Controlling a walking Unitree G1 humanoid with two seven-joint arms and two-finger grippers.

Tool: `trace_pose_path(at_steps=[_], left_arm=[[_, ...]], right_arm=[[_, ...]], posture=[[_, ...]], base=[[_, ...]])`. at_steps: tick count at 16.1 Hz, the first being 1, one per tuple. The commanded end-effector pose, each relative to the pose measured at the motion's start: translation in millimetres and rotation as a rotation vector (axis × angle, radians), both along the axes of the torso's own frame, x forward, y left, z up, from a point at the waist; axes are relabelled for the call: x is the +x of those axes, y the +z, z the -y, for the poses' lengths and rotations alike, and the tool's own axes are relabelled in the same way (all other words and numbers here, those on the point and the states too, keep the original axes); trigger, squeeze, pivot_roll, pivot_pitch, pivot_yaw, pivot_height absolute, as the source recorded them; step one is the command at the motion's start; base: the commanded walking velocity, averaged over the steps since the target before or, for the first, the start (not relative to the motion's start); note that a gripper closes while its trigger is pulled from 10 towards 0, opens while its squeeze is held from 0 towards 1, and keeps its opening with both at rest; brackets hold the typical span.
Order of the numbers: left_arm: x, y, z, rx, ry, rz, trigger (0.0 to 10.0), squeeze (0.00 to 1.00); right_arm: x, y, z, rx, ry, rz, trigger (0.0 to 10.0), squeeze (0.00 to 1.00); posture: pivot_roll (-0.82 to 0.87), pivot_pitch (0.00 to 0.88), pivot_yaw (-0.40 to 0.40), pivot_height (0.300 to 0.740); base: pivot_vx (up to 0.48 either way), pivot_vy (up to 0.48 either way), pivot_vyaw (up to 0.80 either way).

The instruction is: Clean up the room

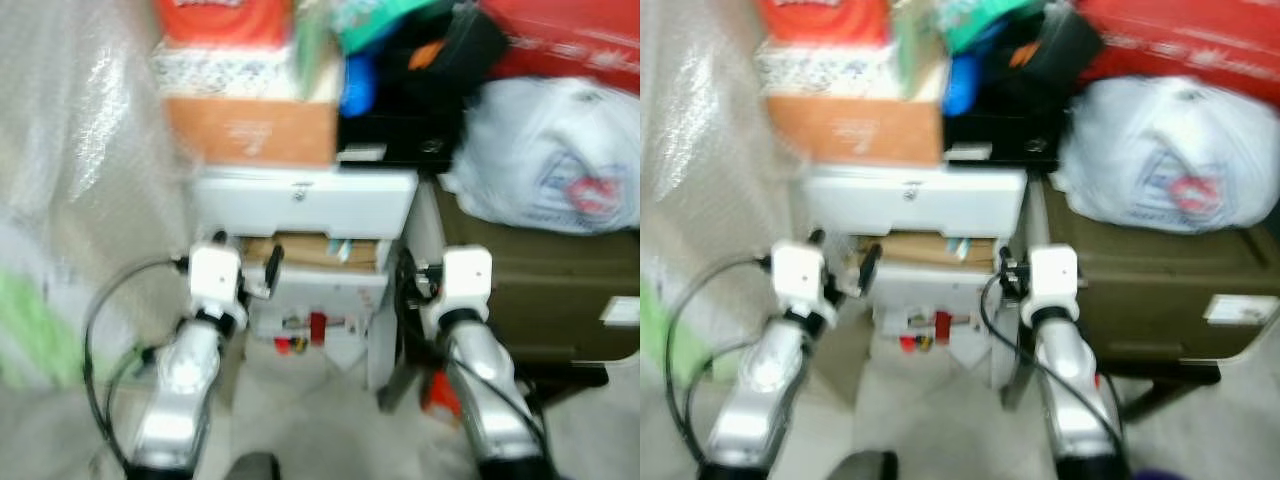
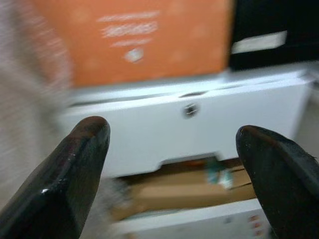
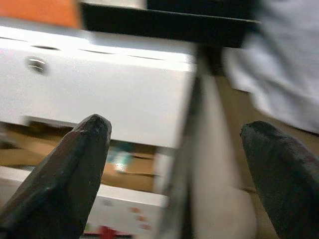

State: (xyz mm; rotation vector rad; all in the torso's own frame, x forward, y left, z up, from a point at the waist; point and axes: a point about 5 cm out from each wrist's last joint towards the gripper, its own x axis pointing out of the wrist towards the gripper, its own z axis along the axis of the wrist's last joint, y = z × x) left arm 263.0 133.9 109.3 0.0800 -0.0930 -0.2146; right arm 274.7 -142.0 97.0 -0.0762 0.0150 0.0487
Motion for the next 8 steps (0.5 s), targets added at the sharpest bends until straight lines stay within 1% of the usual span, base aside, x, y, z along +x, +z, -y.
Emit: trace_pose_path(at_steps=[1,8], left_arm=[[-0.2,1.3,0.9,0.006,-0.003,0.003,10.0,0.00],[1.2,1.7,3.1,0.009,-0.016,0.000,10.0,0.00]], right_arm=[[0.3,0.8,1.6,0.000,-0.001,-0.001,10.0,0.00],[0.9,0.9,1.7,-0.003,-0.008,-0.005,10.0,0.00]], posture=[[-0.02,0.079,-0.003,0.740],[-0.03,0.084,0.000,0.740]], base=[[0.000,0.000,0.80],[0.000,0.000,0.80]])
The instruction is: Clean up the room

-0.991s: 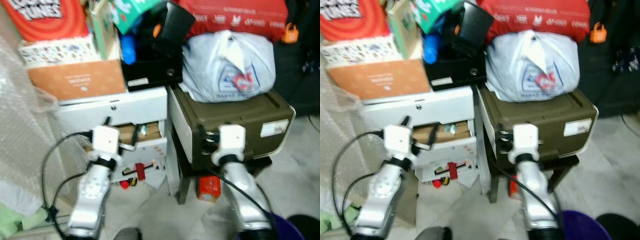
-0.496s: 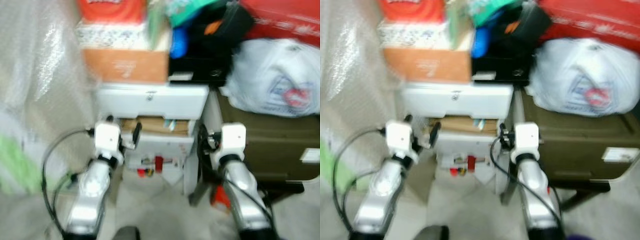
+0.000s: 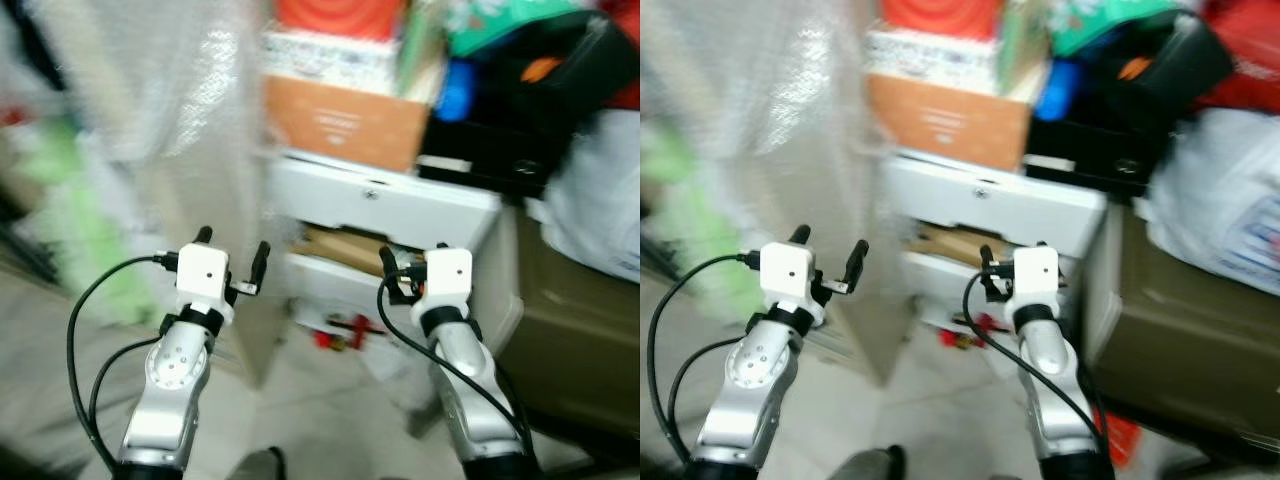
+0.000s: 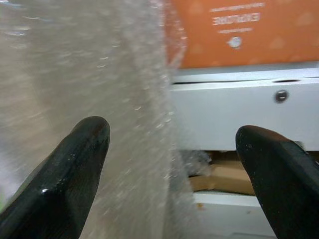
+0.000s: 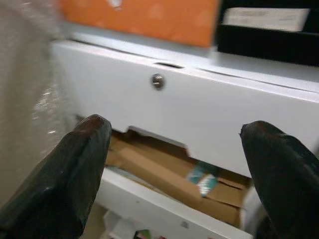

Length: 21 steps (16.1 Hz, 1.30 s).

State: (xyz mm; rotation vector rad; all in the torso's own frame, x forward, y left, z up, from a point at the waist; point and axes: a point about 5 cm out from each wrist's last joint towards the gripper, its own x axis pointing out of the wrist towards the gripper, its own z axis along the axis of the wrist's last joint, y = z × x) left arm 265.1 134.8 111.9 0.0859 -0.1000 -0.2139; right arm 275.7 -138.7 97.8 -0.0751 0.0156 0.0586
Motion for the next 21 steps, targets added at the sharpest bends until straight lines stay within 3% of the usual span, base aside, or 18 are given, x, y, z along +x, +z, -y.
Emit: trace_pose_path(at_steps=[1,21], left_arm=[[-0.8,-0.8,4.2,0.003,-0.016,-0.007,10.0,0.00],[-1.8,-1.4,7.9,-0.005,0.006,-0.004,10.0,0.00]], right_arm=[[0.0,0.2,5.0,-0.004,-0.017,-0.005,10.0,0.00],[2.3,0.3,0.5,-0.004,0.047,-0.002,10.0,0.00]], posture=[[-0.03,0.084,0.000,0.740],[-0.01,0.072,-0.033,0.740]], base=[[0.000,0.000,0.80],[0.000,0.000,0.75]])
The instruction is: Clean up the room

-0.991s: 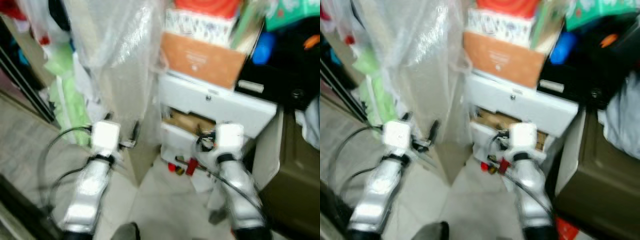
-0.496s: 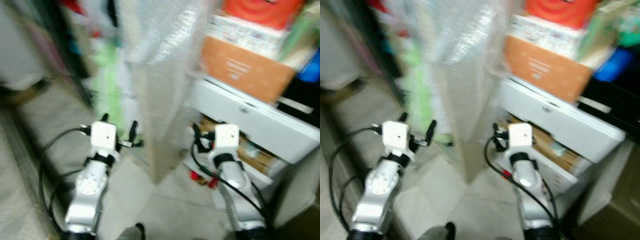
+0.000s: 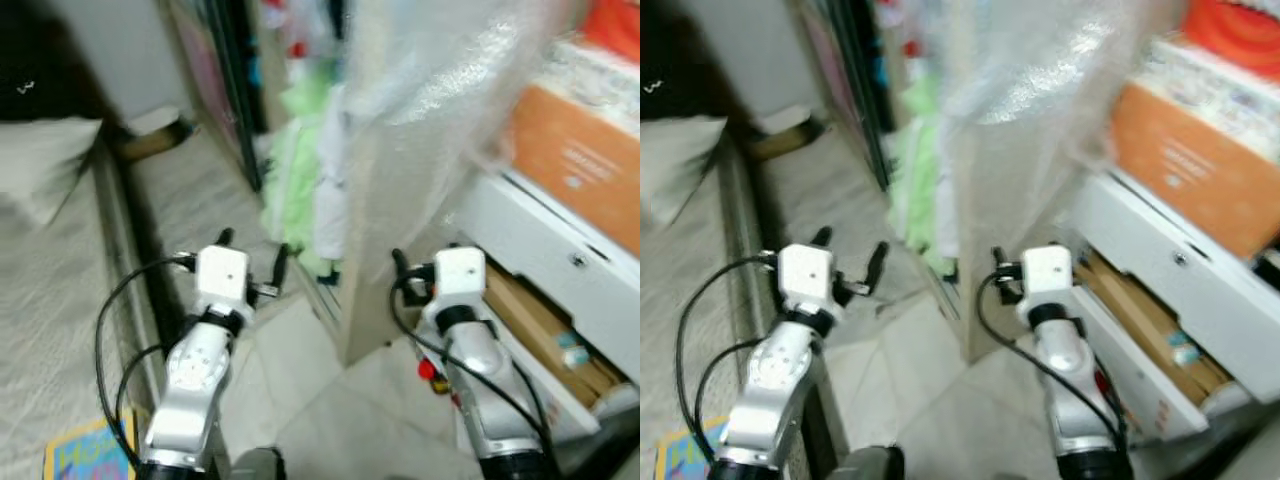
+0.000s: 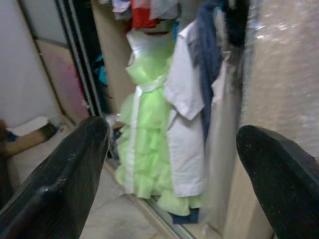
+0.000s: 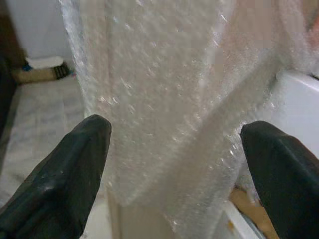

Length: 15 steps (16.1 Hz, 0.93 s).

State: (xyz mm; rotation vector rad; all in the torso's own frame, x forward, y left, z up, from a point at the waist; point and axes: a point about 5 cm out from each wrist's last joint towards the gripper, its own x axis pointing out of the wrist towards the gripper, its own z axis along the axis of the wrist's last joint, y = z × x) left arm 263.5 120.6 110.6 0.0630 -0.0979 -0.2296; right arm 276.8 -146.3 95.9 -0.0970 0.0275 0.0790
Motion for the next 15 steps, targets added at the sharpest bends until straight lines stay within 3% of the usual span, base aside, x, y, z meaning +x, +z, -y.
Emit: trace_pose_path(at_steps=[1,7,15], left_arm=[[-1.1,0.2,-6.1,0.019,0.037,0.008,10.0,0.00],[1.2,-0.7,-9.5,0.018,0.060,0.005,10.0,0.00],[6.8,0.5,-4.8,0.030,0.019,0.004,10.0,0.00]], right_arm=[[4.4,2.3,-7.6,0.011,0.043,0.008,10.0,0.00],[10.4,2.4,-16.5,0.013,0.078,0.011,10.0,0.00],[8.5,0.2,-14.0,0.013,0.046,0.012,10.0,0.00]], posture=[[0.01,0.063,-0.062,0.740],[0.02,0.060,-0.058,0.740],[0.00,0.063,-0.022,0.740]], base=[[0.000,0.000,0.00],[0.000,0.000,0.00],[0.000,0.000,0.77]])
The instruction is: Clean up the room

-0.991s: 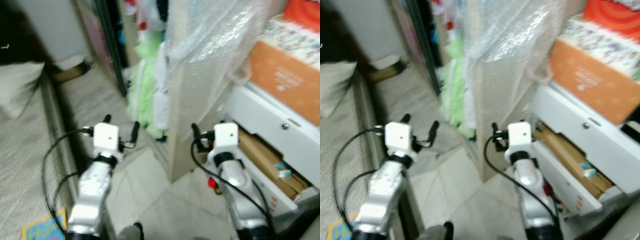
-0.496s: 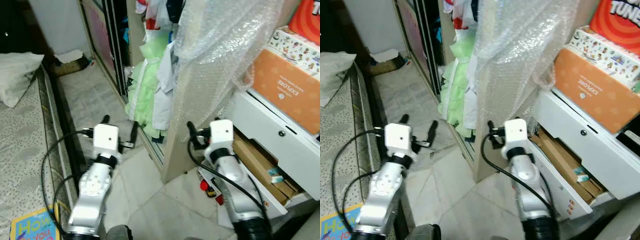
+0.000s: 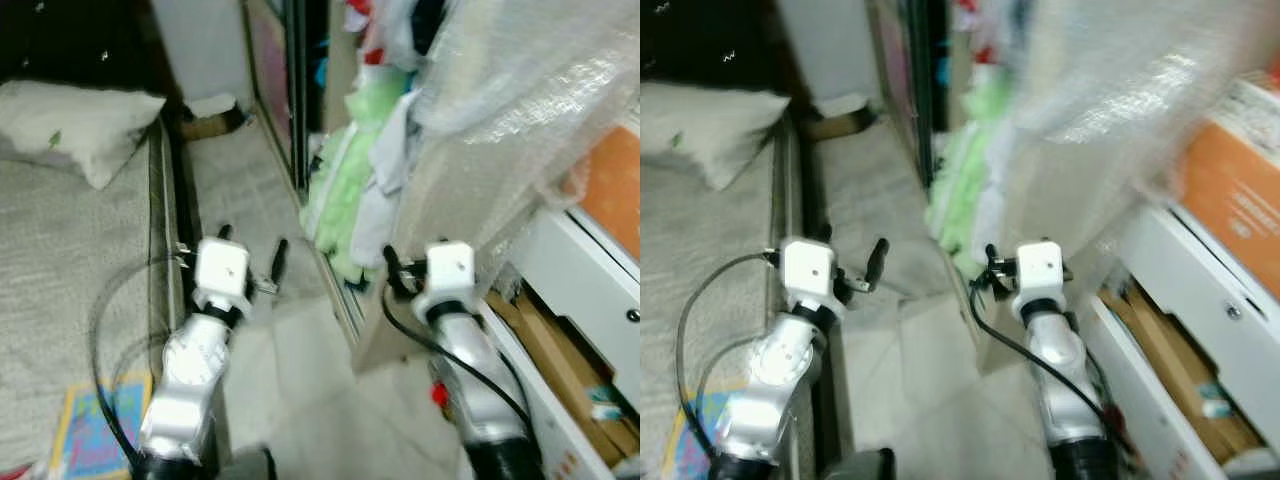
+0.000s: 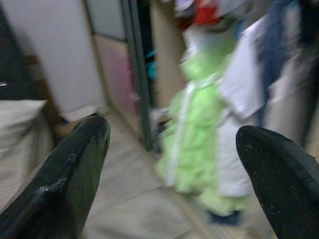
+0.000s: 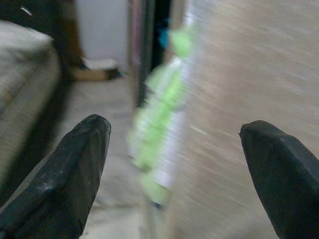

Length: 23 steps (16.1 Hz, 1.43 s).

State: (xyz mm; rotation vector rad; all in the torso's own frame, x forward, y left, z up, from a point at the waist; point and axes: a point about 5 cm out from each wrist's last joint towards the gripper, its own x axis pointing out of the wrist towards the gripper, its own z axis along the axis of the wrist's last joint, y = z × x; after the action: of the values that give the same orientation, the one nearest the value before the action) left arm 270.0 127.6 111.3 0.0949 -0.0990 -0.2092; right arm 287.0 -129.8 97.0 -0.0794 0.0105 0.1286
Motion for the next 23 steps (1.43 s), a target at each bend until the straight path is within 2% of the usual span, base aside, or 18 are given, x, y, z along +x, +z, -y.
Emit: trace_pose_path(at_steps=[1,12,13,14,18,21,22,23], left_arm=[[0.1,0.2,1.1,0.002,0.001,0.001,10.0,0.00],[0.9,4.6,-2.3,-0.008,0.014,0.029,10.0,0.00],[0.6,4.8,-3.3,-0.018,0.010,0.034,10.0,0.00],[0.0,4.6,-2.3,-0.063,-0.020,0.030,10.0,0.00],[-0.8,6.2,-1.5,-0.051,-0.031,0.045,10.0,0.00],[-1.3,2.7,-2.2,-0.036,-0.017,0.019,10.0,0.00],[-3.2,-0.8,-6.2,-0.079,-0.011,-0.023,10.0,0.00],[-4.1,-2.7,-7.5,-0.087,-0.008,-0.042,10.0,0.00]], right_arm=[[-1.4,-0.6,1.4,-0.001,-0.003,0.001,10.0,0.00],[-0.8,-0.9,-1.4,0.001,0.007,0.002,10.0,0.00],[-0.5,-0.9,-1.9,0.001,0.009,0.001,10.0,0.00],[-0.2,-1.2,-2.4,0.001,0.011,0.001,10.0,0.00],[0.5,-0.9,-3.0,0.004,0.012,0.005,10.0,0.00],[0.4,-0.4,-2.4,0.008,0.006,0.010,10.0,0.00],[0.4,0.1,-1.8,0.008,0.002,0.013,10.0,0.00],[0.5,0.2,-1.3,0.008,-0.001,0.015,10.0,0.00]], posture=[[0.01,0.066,-0.018,0.740],[0.02,0.067,-0.021,0.740],[0.02,0.066,-0.021,0.740],[0.02,0.063,-0.022,0.740],[0.02,0.056,-0.018,0.740],[0.02,0.054,-0.016,0.740],[0.02,0.054,-0.016,0.740],[0.02,0.050,-0.013,0.740]], base=[[0.000,0.000,0.80],[0.000,0.000,0.80],[0.000,0.000,0.80],[0.000,0.000,0.80],[0.000,0.000,0.80],[0.000,0.000,0.80],[0.000,0.000,0.80],[0.000,0.000,0.80]])
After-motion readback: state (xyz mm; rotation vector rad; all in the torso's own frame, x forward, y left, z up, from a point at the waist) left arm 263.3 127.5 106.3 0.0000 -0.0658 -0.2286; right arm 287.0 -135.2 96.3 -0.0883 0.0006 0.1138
